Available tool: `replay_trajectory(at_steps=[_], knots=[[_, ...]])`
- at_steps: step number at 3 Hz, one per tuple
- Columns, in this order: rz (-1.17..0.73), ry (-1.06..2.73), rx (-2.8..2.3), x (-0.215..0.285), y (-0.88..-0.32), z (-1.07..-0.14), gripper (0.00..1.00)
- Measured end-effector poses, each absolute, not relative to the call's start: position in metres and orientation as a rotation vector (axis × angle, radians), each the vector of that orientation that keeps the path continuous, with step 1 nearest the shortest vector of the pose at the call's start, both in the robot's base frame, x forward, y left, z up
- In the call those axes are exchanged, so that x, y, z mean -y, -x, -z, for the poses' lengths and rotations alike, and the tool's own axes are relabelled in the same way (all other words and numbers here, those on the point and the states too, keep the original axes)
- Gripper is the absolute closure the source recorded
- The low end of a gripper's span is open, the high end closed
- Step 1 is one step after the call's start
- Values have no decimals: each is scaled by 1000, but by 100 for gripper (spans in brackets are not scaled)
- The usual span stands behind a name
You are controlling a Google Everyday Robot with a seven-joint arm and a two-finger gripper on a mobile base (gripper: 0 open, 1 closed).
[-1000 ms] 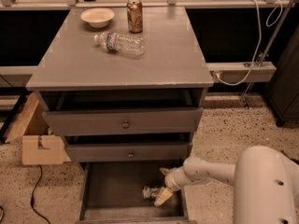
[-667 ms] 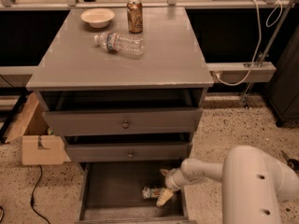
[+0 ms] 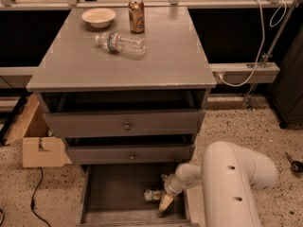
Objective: Pick 7up can from bottom drawer and place on counter
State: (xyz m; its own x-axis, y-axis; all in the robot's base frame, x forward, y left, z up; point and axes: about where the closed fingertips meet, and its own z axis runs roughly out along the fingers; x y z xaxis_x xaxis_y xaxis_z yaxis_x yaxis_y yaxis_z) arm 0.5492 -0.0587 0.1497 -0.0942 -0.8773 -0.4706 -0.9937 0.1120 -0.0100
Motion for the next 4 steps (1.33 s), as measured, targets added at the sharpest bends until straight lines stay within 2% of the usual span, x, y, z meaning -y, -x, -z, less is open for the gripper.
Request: replay_trajectory(at_steps=[1,3,4], knots=[[-431,1846,-2053,58,-542,-132,15],[-473,1850,-2007,50,-527,-133,62],[-523,1865,-1875,44,-515,-175,85]])
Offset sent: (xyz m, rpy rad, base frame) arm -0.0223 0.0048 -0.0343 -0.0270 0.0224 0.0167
